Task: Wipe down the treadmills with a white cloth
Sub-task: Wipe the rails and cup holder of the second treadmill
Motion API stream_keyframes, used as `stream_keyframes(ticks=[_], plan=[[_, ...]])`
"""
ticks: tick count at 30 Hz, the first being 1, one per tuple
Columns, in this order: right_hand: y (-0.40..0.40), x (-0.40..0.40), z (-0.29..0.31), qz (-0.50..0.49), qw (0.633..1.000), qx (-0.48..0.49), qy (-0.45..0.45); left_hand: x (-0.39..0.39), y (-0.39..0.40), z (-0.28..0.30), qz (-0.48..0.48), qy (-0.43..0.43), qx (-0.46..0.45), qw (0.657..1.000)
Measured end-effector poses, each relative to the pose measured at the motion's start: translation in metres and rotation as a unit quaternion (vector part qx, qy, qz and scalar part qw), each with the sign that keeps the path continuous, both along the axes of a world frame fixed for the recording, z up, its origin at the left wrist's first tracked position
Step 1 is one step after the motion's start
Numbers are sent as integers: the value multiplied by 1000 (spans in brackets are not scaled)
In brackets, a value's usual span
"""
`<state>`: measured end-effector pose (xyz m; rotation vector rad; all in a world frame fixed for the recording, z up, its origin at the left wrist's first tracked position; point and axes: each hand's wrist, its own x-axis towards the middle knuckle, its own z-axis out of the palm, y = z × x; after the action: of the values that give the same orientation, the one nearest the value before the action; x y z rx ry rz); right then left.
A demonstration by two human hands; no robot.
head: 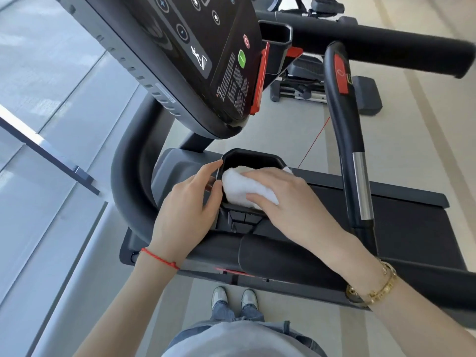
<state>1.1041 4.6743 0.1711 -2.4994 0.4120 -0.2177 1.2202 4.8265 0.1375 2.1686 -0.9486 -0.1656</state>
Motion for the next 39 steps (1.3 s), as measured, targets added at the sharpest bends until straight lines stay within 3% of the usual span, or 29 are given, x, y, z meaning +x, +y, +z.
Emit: stream_keyframes(ticks=[5,13,23,32,35,39], plan=[[15,-31,-7,-25,991,-130,-5,-6,2,3,-15,-27,20,999],[-4,-16,-16,-119,991,52,-29,-11,5,3,-7,-15,22,1000],[2,-27,-25,-131,985,110,-17,-11,3,1,2,-18,20,1000],[-17,-14,-25,-146,985,79,-37,-13,3,1,19,-33,25,999],[-23,-1,-22,-134,989,22,-52,-13,3,0,36,-43,24,998],[-41,26,-14,-76,996,-55,-7,-14,3,-2,61,-60,25,996]])
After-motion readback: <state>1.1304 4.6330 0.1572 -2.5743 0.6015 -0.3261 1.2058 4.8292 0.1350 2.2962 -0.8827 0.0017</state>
